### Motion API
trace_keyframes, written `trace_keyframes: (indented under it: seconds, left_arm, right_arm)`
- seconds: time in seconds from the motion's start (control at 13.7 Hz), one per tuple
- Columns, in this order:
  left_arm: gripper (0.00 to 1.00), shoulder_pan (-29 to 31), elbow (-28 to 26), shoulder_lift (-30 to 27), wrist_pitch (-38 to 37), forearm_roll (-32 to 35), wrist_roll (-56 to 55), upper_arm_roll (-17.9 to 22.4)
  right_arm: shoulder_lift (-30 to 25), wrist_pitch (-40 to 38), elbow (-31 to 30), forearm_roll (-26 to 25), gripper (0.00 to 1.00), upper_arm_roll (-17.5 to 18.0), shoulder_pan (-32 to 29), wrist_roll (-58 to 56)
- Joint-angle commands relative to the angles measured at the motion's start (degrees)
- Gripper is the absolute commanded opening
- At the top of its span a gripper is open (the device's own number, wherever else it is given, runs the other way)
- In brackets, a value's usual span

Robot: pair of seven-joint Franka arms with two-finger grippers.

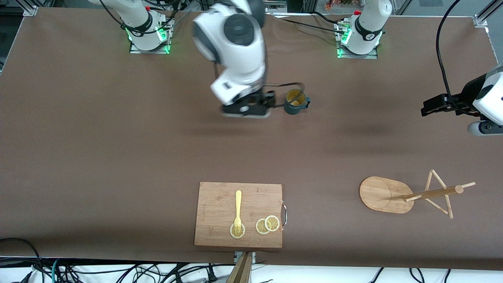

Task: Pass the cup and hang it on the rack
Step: 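Lift the teal mug with the right gripper and carry it toward the middle, then set the mug down, open the right gripper and withdraw it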

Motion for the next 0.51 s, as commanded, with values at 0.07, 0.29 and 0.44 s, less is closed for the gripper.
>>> trace_keyframes:
  seconds: [0.07,0.29,0.44]
  left_arm:
    - [1.0,0.0,-2.1,-0.8,-0.9,-1.7,2.4,-3.7]
    - [1.0,0.0,-5.9,-1.7,-0.8,-1.7,2.9,-6.6]
    - [1.0,0.0,-8.7,-3.3,-1.2,-1.8,3.0,-9.1]
  right_arm:
    - [-10.5,-6.0,-9.0,1.3,1.0,-3.6,-5.5,-15.1]
    - [-21.0,-8.8,-19.1,1.2,1.0,-11.6,-5.4,-26.8]
    - [-24.7,-11.6,-21.4,1.1,1.0,-17.8,-5.4,-36.0]
